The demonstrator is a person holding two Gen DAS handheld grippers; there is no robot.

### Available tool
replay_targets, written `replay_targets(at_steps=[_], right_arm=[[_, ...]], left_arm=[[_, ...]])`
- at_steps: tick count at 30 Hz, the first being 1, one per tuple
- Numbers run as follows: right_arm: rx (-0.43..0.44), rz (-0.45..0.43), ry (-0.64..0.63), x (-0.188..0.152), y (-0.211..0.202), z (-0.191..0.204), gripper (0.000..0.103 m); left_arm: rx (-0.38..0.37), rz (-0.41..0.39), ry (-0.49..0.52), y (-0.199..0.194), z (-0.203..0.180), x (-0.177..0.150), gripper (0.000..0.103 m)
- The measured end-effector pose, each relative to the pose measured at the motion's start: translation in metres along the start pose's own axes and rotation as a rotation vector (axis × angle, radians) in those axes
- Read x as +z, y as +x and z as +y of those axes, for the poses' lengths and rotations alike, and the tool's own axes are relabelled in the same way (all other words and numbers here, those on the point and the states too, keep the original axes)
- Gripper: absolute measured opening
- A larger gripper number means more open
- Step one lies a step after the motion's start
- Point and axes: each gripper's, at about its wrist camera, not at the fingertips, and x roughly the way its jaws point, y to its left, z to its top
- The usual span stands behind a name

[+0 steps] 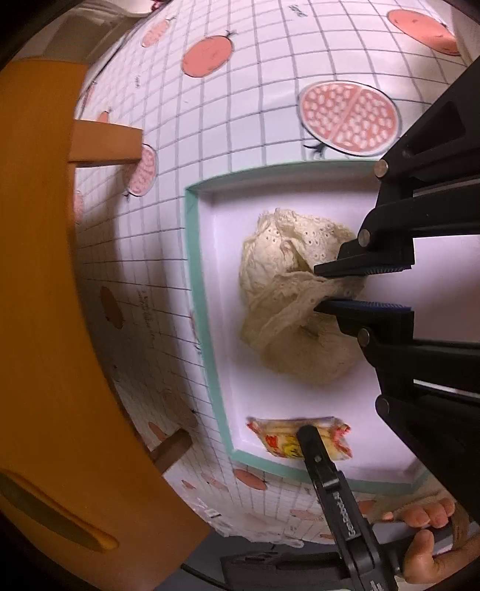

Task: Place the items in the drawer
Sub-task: 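Lower the left tool onto the snack packet while the right tool reaches the lace cloth, then grasp the snack packet with the left tool while the right tool grasps the lace cloth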

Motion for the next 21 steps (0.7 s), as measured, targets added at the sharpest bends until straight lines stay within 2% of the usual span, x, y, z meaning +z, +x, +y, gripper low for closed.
replay_targets(at_steps=[6, 9, 11, 21], right_arm=[[-0.035, -0.001, -0.063, -0.004, -0.001, 0.012, 0.016], [-0.047, -0.018, -0.082, -0.005, -0.004, 0.016, 0.029], [-0.049, -0.035, -0.094, -0.004, -0.007, 0.019, 0.046], [-0.063, -0.035, -0.152, 0.002, 0.012, 0.029, 0.063]], left_arm=[[0.006, -0.013, 0.015, -0.004, 0.001, -0.003, 0.047], [0.006, -0.021, 0.01, -0.003, 0.001, -0.002, 0.051], [0.004, -0.025, 0.01, -0.003, 0.002, -0.002, 0.053], [0.02, -0.047, 0.04, 0.0, -0.003, 0.001, 0.06]])
